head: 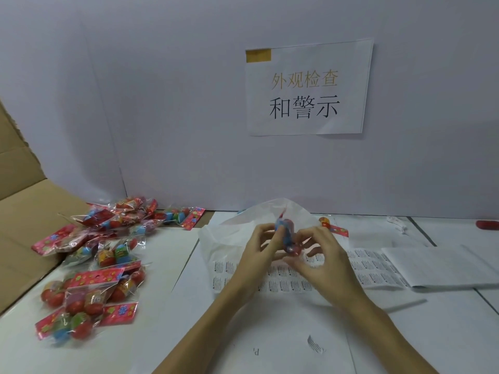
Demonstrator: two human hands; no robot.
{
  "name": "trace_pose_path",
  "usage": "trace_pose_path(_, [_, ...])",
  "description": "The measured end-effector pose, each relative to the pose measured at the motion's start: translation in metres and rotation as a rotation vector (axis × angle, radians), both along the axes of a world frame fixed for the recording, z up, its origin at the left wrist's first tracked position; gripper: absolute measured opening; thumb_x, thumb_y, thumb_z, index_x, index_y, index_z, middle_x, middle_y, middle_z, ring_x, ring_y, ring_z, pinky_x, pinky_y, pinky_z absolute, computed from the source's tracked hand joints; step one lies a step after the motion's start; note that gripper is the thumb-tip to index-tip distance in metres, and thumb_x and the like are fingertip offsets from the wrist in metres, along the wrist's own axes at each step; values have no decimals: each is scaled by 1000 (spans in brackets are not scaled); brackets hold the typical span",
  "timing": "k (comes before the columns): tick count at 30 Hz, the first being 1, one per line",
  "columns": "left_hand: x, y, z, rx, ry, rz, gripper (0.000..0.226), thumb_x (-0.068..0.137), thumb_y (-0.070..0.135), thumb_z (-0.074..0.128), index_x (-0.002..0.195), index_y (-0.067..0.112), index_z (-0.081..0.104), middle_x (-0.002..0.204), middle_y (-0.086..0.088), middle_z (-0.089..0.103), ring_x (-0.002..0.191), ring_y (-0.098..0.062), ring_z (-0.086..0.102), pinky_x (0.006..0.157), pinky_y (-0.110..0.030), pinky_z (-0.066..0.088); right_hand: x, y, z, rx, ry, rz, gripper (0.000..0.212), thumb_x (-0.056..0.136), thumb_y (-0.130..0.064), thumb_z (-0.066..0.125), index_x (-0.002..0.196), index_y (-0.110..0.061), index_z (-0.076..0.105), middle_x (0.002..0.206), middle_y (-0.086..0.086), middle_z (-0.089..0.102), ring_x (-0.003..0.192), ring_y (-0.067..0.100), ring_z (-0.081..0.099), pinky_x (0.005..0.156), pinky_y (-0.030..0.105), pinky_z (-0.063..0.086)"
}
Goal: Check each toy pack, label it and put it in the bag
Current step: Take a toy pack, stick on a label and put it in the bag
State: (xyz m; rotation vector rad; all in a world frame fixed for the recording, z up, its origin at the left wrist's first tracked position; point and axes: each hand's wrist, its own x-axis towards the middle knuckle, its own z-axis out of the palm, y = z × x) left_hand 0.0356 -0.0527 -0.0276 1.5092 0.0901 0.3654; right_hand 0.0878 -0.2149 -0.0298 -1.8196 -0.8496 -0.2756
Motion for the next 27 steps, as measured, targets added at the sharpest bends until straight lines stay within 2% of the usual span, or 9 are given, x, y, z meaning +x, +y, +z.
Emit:
trace_pose_path(4, [-1, 2, -2, -100, -45, -34, 35, 103, 35, 65, 130, 13, 64, 124, -13, 71, 114, -30, 71, 98, -41, 57, -2, 0, -1, -123, -148, 9, 44, 78, -52, 77, 116, -32, 71, 120, -12, 55, 116, 2, 53, 97, 6, 40])
trace_pose_path(6, [-1, 6, 0, -167, -59, -71, 31, 107, 29, 58, 129, 9, 66, 124, -17, 71, 117, -34, 69, 102, -44, 56, -2, 1, -2, -156, -220, -18, 44, 79, -44, 82, 121, -33, 72, 124, -11, 53, 120, 1, 48, 100, 3, 35])
trace_pose_path(9, [-2, 7, 4, -219, -48, -105, 31, 108, 28, 54, 129, 9, 66, 126, -17, 71, 119, -34, 68, 103, -42, 56, -3, 6, -4, -191, -318, -77, 47, 80, -23, 88, 124, -28, 72, 126, -6, 55, 116, 4, 46, 101, 0, 34])
trace_pose_path(12, [-4, 4, 10, -204, -37, -88, 40, 111, 39, 45, 135, 13, 65, 128, -13, 71, 118, -31, 69, 101, -40, 57, -4, 9, -1, -147, -317, -124, 39, 85, -24, 82, 121, -24, 70, 123, -5, 57, 113, 5, 53, 98, 1, 39])
trace_pose_path(14, [-6, 2, 14, -152, -59, -60, 42, 110, 43, 42, 137, 20, 65, 129, -8, 71, 120, -28, 68, 102, -42, 56, -4, 8, 1, 4, -146, -81, 32, 91, -21, 77, 120, -23, 64, 119, -10, 63, 108, 7, 64, 95, 10, 49])
trace_pose_path(16, [-7, 3, 14, 18, -101, 36, 32, 106, 40, 54, 135, 33, 65, 131, 0, 69, 124, -21, 64, 100, -36, 56, -5, 7, 4, 167, 136, 24, 30, 96, -10, 71, 119, -24, 59, 115, -14, 69, 107, 10, 71, 95, 19, 55])
trace_pose_path(19, [-7, 6, 11, 132, -150, 58, 39, 101, 33, 66, 138, 43, 57, 133, 11, 66, 122, -11, 64, 92, -26, 57, -3, 7, 3, 273, 369, 187, 30, 101, 1, 60, 125, -18, 57, 121, -3, 72, 108, 19, 74, 95, 28, 59])
trace_pose_path(23, [-6, 10, 10, 52, -219, 90, 36, 103, 15, 64, 135, 31, 62, 127, 2, 69, 108, -19, 73, 87, -32, 61, 4, 3, -2, 86, 274, 159, 49, 103, 8, 50, 140, -23, 56, 125, -10, 72, 124, 7, 65, 103, 24, 53])
trace_pose_path(27, [-2, 16, 7, 212, -196, 226, 27, 98, 1, 66, 98, 25, 79, 122, 1, 54, 104, -11, 69, 84, -24, 59, 15, -7, -10, -233, 113, -71, 51, 103, -3, 54, 144, -34, 51, 131, -14, 66, 124, 1, 59, 105, 25, 50])
